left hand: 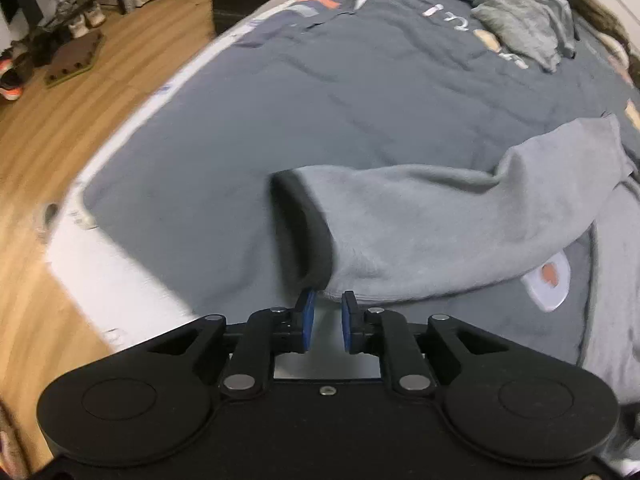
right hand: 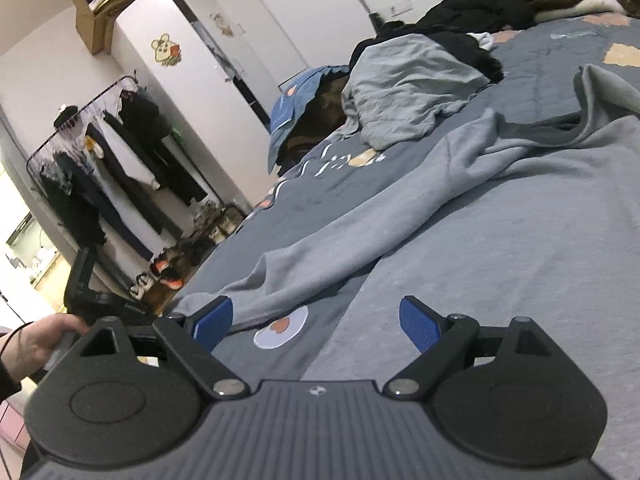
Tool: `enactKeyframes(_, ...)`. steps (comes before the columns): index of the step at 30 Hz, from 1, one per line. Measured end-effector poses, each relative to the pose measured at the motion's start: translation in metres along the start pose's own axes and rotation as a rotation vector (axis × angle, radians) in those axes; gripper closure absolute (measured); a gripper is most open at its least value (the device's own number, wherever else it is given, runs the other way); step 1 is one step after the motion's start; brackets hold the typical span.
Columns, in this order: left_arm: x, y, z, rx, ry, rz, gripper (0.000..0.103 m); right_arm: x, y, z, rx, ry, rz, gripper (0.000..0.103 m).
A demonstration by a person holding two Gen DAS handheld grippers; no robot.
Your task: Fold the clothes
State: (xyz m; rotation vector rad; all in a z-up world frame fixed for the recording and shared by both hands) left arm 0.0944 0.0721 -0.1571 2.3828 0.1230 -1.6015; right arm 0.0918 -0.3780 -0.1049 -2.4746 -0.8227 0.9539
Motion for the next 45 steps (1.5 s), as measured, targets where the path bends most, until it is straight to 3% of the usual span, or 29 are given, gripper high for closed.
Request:
enactKeyframes(2, -0.005, -0.001, -0.009, -0.001, 0.043, 0.020, 0.067, 0.000, -0.003, 0.003, 0.003, -0.007, 0.000, 0.013)
enactKeyframes(4, -0.010, -0.002, -0.019, -0.002, 0.086, 0.040, 0.045, 0.000, -0.006, 0.003, -0.005, -0.008, 0.005, 0.013)
enactKeyframes(6, -0.015, -0.003, -0.028, -0.003, 0.129, 0.061, 0.040, 0.000, -0.006, 0.004, -0.015, -0.006, 0.009, 0.013)
enactKeyframes(8, -0.017, -0.004, -0.037, -0.006, 0.165, 0.078, 0.040, 0.001, -0.006, 0.005, -0.013, -0.009, 0.014, 0.013)
enactKeyframes(14, 0.047, -0.011, -0.043, -0.039, 0.125, 0.059, 0.040, 0.006, -0.005, 0.010, -0.027, -0.025, 0.027, 0.013)
enactKeyframes(15, 0.052, -0.013, -0.042, -0.043, 0.123, 0.063, 0.044, 0.007, -0.005, 0.011, -0.026, -0.028, 0.029, 0.013)
enactKeyframes(16, 0.050, -0.012, -0.043, -0.042, 0.143, 0.094, 0.065, 0.007, -0.004, 0.011, -0.026, -0.031, 0.030, 0.013)
enactKeyframes(18, 0.044, -0.012, -0.045, -0.036, 0.180, 0.143, 0.095, 0.008, -0.002, 0.012, -0.025, -0.035, 0.033, 0.013)
enactKeyframes(22, 0.022, -0.021, -0.062, 0.019, 0.241, 0.097, 0.096, 0.010, 0.004, 0.012, -0.008, -0.033, 0.041, 0.013)
enactKeyframes(27, -0.003, -0.053, -0.091, -0.053, 0.330, 0.030, 0.095, 0.006, 0.010, 0.009, -0.002, -0.016, 0.052, 0.013)
enactKeyframes(30, 0.003, -0.059, -0.096, -0.035, 0.269, -0.025, 0.079, 0.002, 0.012, 0.005, 0.010, 0.000, 0.056, 0.013)
enactKeyframes(32, -0.002, -0.056, -0.096, -0.003, 0.272, -0.087, 0.075, -0.002, 0.014, 0.003, 0.016, 0.007, 0.061, 0.013)
enactKeyframes(35, -0.022, -0.046, -0.102, -0.025, 0.354, -0.098, 0.055, -0.008, 0.015, 0.000, 0.016, 0.026, 0.062, 0.013)
enactKeyframes(37, -0.037, -0.022, -0.110, 0.002, 0.397, -0.054, 0.051, -0.013, 0.018, -0.005, 0.026, 0.044, 0.064, 0.013)
enactKeyframes(39, -0.047, 0.022, -0.120, 0.096, 0.421, -0.002, 0.051, -0.016, 0.022, -0.011, 0.041, 0.062, 0.073, 0.013)
enactKeyframes(45, -0.042, 0.217, -0.144, 0.445, 0.459, 0.188, 0.051, -0.029, 0.031, -0.024, 0.063, 0.111, 0.098, 0.013)
Point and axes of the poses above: each gripper's, at about its wrist camera, not at the fingertips, and x roughly the way its jaws point, y to its right, z to its underside, the point moved 7 cm from there along x, roughly the way its jaws point, and after that the axes turned 3 degrees about z, right-handed, at the moved point
